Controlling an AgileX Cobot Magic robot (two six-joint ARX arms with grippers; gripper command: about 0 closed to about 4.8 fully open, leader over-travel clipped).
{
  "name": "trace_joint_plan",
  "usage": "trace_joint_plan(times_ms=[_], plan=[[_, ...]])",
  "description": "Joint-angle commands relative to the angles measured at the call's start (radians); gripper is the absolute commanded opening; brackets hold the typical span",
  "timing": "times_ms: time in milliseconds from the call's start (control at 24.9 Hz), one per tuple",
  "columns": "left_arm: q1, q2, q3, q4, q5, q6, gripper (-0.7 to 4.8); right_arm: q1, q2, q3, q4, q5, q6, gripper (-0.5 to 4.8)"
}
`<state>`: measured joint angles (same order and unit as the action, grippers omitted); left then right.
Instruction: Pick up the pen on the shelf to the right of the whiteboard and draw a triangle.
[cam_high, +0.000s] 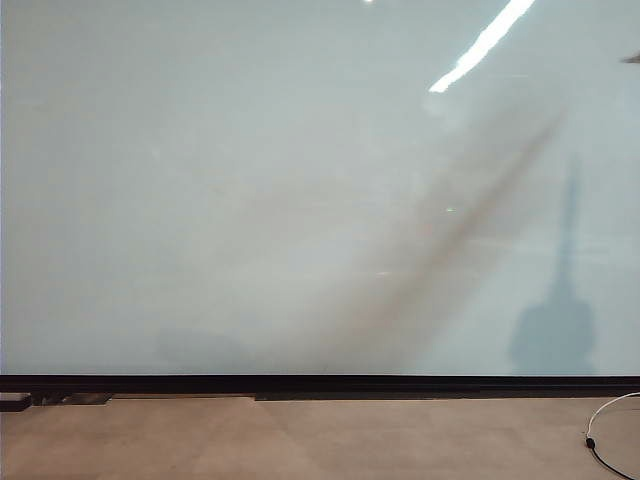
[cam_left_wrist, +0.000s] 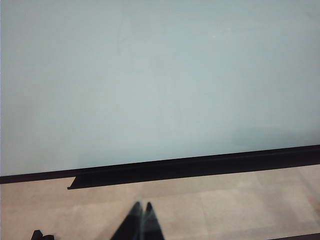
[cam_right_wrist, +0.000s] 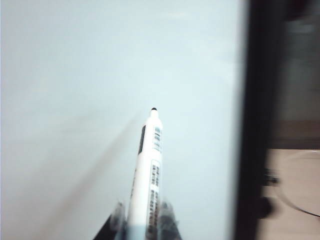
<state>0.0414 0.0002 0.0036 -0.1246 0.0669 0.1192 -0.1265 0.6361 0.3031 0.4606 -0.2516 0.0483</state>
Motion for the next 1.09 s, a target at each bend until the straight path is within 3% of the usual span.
trace_joint_plan(times_ms=[40,161,282,483,643,1086], plan=[[0.0,0.0,0.003,0.006,0.0,0.001,-0.05,0.261,0.026,0.003,0.016,0.158,0.006,-0.07],[0.0,0.0,0.003,0.006,0.001,0.001,-0.05,0.523,0.145,0.021,0.133,0.272,-0.005,-0.07],[0.0,0.0,0.003,0.006,0.0,0.001,-0.05,0.618,0.264,0.078,0.197,0.309,-0.04,-0.07],[0.0,0.0,0.003,0.006,0.0,0.001,-0.05,0.654,0.465,0.22,0.215,0.285,-0.061,-0.07],[0.0,0.0,0.003,0.006,0.0,0.001,-0.05,0.661,0.578,0.282,0.323,0.244,-0.076,-0.07],[0.0,0.0,0.003,0.006,0.0,0.001,-0.05,0.666,0.667,0.324,0.465,0.197,-0.101,-0.07]])
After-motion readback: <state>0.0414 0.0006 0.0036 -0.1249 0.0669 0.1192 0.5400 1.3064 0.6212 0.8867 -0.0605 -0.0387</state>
